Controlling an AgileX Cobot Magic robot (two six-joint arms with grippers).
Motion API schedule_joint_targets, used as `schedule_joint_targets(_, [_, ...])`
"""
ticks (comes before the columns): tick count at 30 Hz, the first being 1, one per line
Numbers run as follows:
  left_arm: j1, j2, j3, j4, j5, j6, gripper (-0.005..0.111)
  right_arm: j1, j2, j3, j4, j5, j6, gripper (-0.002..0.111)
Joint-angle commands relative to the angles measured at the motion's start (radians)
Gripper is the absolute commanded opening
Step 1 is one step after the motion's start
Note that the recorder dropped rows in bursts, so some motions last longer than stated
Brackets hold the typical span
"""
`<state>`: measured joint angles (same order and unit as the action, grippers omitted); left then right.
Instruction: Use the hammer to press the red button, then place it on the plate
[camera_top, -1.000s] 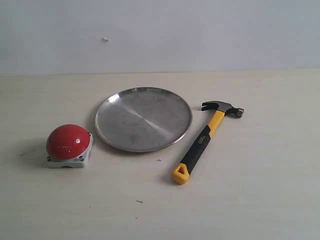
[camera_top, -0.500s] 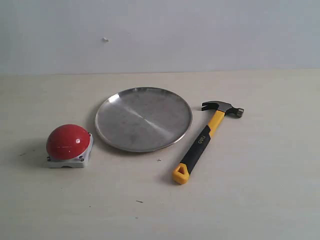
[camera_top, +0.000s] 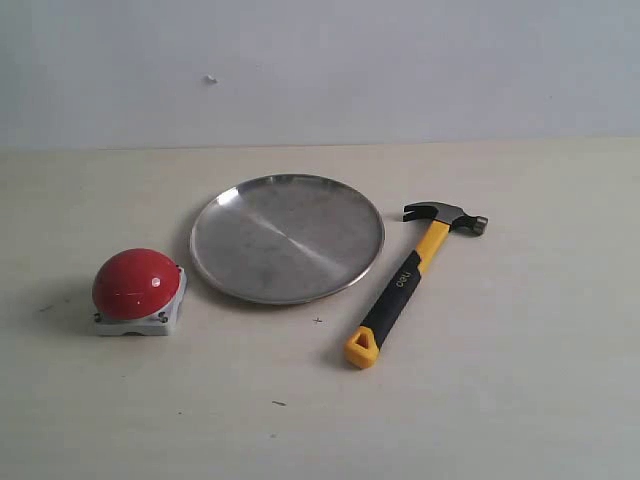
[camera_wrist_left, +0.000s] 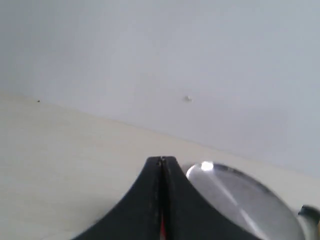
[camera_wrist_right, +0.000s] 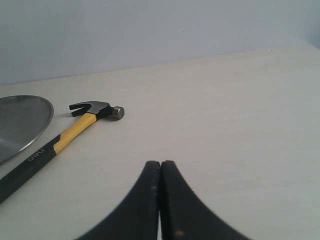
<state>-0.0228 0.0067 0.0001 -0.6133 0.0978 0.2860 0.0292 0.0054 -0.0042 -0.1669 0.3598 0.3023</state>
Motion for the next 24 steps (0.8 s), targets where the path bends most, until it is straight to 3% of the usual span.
schedule_joint_targets(1, [0.002,-0.007,0.0,-0.177,-0.131,-0.01,0.0,-0.005,-0.005,0.004,0.004,-0.01,-0.001,0.0])
schedule_joint_targets(8, [0.002,-0.007,0.0,-0.335,-0.196,-0.036,0.0,-0.005,-0.005,0.004,0.004,-0.01,-0.001,0.0])
schedule_joint_targets(11, [0.002,0.005,-0.057,-0.406,-0.192,-0.036,0.0,-0.005,-0.005,0.004,0.004,-0.01,-0.001,0.0])
schedule_joint_targets(17, [0.002,0.228,-0.275,-0.319,-0.109,-0.013,0.0,-0.005,-0.005,0.004,0.004,-0.01,-0.001,0.0])
schedule_joint_targets(24, [0.002,0.671,-0.616,-0.202,0.19,0.125,0.0,-0.005,-0.005,0.004,0.004,-0.01,-0.001,0.0])
